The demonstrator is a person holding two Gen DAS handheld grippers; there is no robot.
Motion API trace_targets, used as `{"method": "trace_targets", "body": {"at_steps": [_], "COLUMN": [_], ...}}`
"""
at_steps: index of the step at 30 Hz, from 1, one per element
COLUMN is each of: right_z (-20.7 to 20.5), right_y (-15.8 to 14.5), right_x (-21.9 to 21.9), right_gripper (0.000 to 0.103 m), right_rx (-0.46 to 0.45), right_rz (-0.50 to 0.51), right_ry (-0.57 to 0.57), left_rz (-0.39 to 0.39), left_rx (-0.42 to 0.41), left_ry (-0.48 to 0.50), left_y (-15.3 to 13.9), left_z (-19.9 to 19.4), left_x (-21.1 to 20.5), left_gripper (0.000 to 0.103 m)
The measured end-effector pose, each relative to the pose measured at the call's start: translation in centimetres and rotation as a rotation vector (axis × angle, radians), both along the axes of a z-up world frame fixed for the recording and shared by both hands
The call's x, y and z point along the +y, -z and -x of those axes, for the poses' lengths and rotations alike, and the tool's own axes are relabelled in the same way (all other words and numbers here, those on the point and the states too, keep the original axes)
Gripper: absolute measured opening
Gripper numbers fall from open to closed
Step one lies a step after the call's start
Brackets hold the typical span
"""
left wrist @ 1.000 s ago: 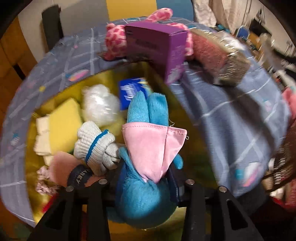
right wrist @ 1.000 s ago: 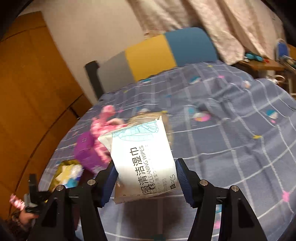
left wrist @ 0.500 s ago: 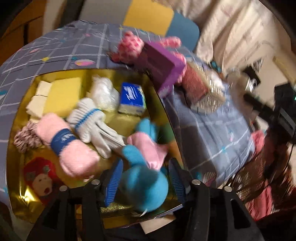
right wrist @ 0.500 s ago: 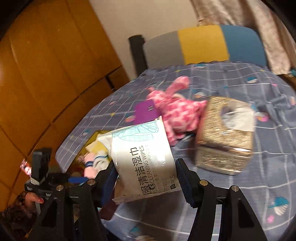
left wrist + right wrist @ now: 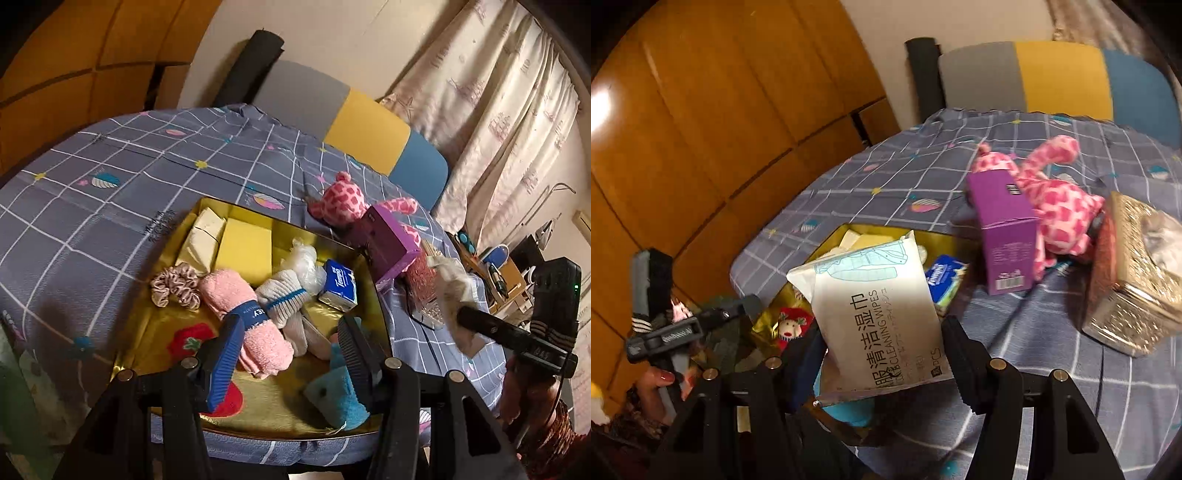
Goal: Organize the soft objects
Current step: 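Lower the bunny into the tray and open the left gripper while the right releases the wipes there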
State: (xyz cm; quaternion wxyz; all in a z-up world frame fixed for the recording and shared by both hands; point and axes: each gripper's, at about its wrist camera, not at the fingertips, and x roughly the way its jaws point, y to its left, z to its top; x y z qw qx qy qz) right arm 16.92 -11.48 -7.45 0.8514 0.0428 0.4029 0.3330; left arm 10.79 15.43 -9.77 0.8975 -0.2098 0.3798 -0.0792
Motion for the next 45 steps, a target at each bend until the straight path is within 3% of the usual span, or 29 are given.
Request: {"method": "trace_targets", "body": {"at_steps": [14, 24, 31, 35, 37, 41, 45], "right_z": [-4.0, -6.3, -6.3, -6.0, -5.5, -4.7, -4.2], "right_y": [4.1, 7.3, 7.8, 6.8, 5.8, 4.4, 4.2], "right_x": [7.2, 11.8, 13.8, 12.4, 11.3, 9.6, 9.2], "right_gripper": [0.063, 0.063, 0.064, 0.069, 0.076, 0.078, 0.078], "right_rx": [0.013, -0.052, 0.006, 0.026, 0.012, -0.008, -0.046], "right_rz": [0.325, 0.566, 0.477, 0.409, 0.357, 0.3, 0.33], "right_ry": [-0.017, 0.01, -0.08, -0.05, -0.028, 0.025, 0.062], "left_rz": [0.012, -0.011, -0.004, -0.009, -0.038, -0.127, -0.178], "left_rx": [-0.056, -0.048, -0.041, -0.039, -0.024, 0.026, 0.048], "left_ry": [-0.032, -0.031, -0.03, -0.044, -0.052, -0.071, -0.076], "left_y": [-0.5, -0.3, -0.3, -0.3, -0.3, -0.2, -0.3], "left_z": [2.2, 2.8, 2.8, 2.8, 2.7, 2.0, 1.6], "left_x": [1.4, 1.5, 1.5, 1.7, 1.5, 0.4, -0.7], "left_gripper": [0.054, 0.054, 0.054, 0.054, 0.054, 0.054, 0.054]}}
